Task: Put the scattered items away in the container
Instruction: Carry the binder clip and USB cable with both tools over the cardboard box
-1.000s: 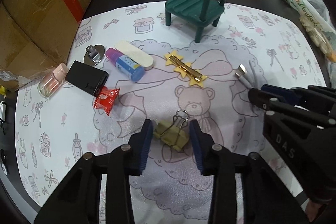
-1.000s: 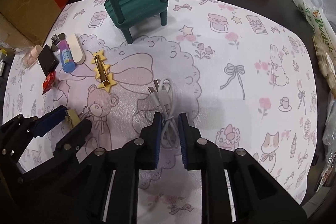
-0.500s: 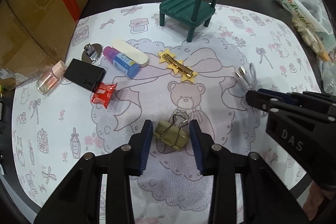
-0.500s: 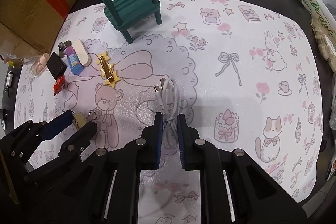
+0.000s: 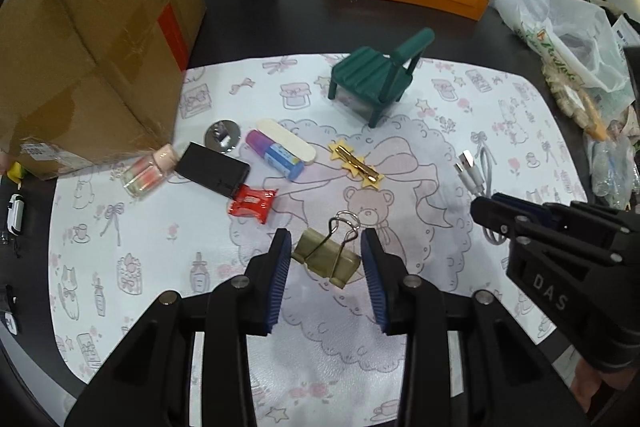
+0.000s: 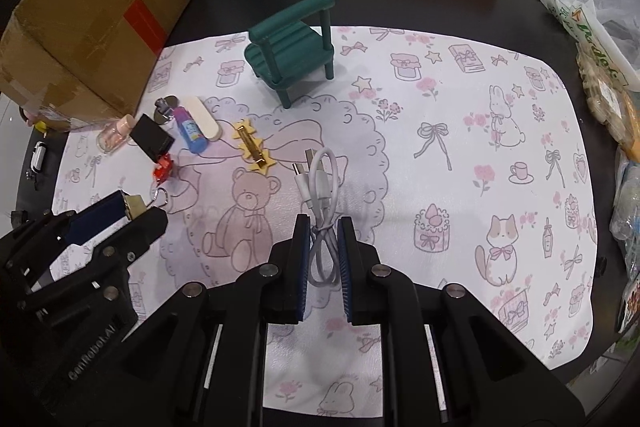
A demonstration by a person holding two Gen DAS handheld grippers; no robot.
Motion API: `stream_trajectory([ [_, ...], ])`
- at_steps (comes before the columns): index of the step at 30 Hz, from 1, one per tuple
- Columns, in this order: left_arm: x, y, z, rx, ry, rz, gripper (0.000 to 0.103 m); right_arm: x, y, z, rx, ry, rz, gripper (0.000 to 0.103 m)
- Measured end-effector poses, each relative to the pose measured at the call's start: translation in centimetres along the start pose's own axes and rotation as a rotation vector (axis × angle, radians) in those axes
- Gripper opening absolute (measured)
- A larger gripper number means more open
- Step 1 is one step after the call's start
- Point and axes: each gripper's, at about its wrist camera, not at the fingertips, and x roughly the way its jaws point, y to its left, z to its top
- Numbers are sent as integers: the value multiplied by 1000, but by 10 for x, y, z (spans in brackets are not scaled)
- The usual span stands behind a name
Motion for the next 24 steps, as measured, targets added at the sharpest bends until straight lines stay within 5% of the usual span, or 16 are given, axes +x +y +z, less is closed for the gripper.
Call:
stream_trajectory([
  [24, -116, 90, -5, -98, -110, 19, 35, -108, 102, -24, -84, -111, 30, 14],
])
